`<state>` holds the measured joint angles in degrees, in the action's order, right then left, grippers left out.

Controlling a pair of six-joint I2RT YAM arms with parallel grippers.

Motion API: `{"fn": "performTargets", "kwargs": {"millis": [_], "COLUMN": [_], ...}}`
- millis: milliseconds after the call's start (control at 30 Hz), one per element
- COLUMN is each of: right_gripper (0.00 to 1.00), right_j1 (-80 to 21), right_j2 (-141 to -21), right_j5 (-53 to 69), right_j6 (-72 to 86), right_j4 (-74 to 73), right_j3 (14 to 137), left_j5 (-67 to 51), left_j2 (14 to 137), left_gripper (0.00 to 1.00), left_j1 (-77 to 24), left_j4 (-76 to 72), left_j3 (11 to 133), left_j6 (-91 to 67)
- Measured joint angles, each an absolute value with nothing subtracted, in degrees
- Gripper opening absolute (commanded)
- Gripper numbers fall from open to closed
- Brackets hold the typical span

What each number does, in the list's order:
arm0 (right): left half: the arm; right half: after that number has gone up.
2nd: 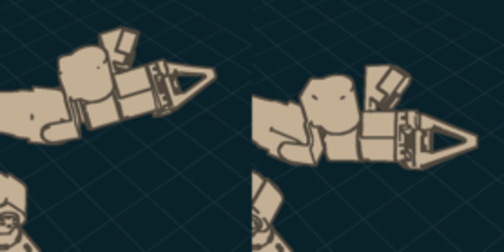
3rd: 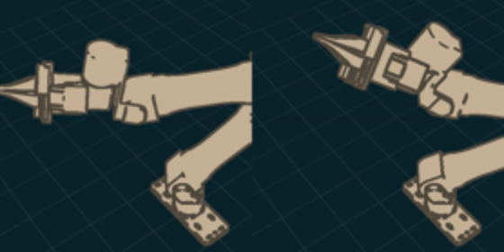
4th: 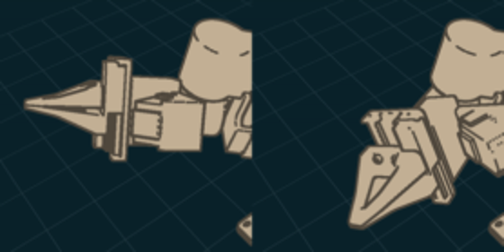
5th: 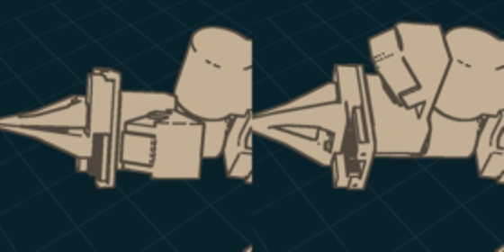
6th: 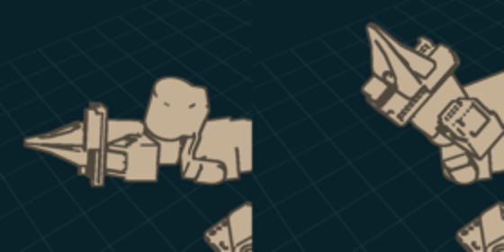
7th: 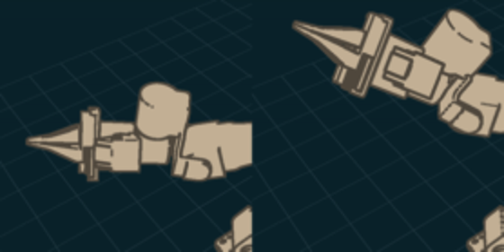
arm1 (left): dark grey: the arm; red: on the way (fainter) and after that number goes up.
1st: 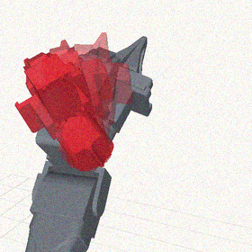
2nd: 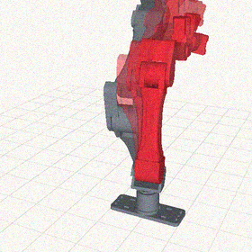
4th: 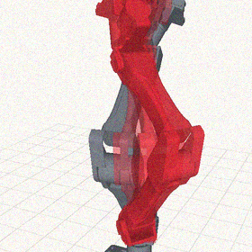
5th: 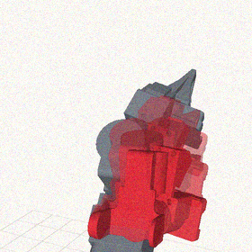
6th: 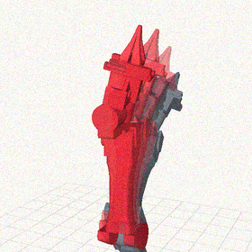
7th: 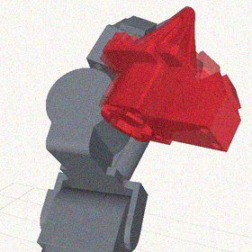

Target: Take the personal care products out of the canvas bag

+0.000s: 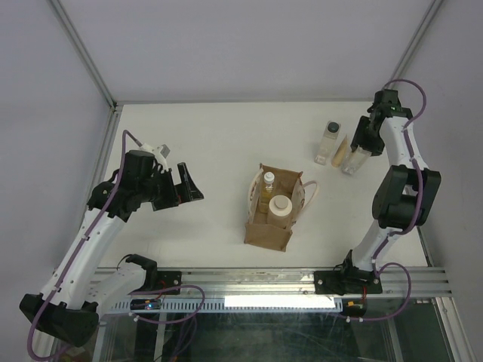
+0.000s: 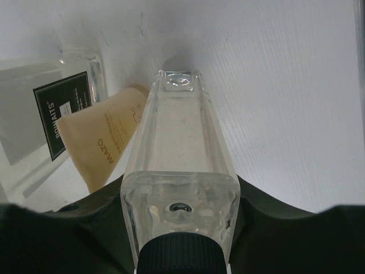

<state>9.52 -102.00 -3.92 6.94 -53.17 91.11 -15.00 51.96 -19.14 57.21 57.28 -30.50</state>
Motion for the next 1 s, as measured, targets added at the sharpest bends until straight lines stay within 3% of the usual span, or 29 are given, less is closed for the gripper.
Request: {"fn": "performTargets", "kwargs": {"millis": [233,467,867,1000], "right_gripper": [0.04,0.29,0.52,0.67], "right_j1": [9.52,9.52,9.52,9.52], "right_j2": [-104.99,-105.01,-105.01,-104.97], "right_j5": [-3.57,-3.64,-3.22,-2.98], "right_j6": [6.94,6.94,6.96,7.05], "right_j4": [-52.90,-52.73,-52.82,-53.74], "right_j3": [92.99,92.97,92.97,93.06], "left_j5": [-15.00,-15.00,-15.05,-15.07], "left_j2": [52.27,52.27,51.70,50.46], "left_gripper": [0.99,0.99,0.99,0.99], "left_j1": [-19.14,-19.14,-19.14,-19.14], "left_j4": [56.95,56.95,56.99,57.17], "left_j3": [57.93,57.93,57.93,57.93], "left_j6": [-30.44,-30.44,-30.41,-30.41]}}
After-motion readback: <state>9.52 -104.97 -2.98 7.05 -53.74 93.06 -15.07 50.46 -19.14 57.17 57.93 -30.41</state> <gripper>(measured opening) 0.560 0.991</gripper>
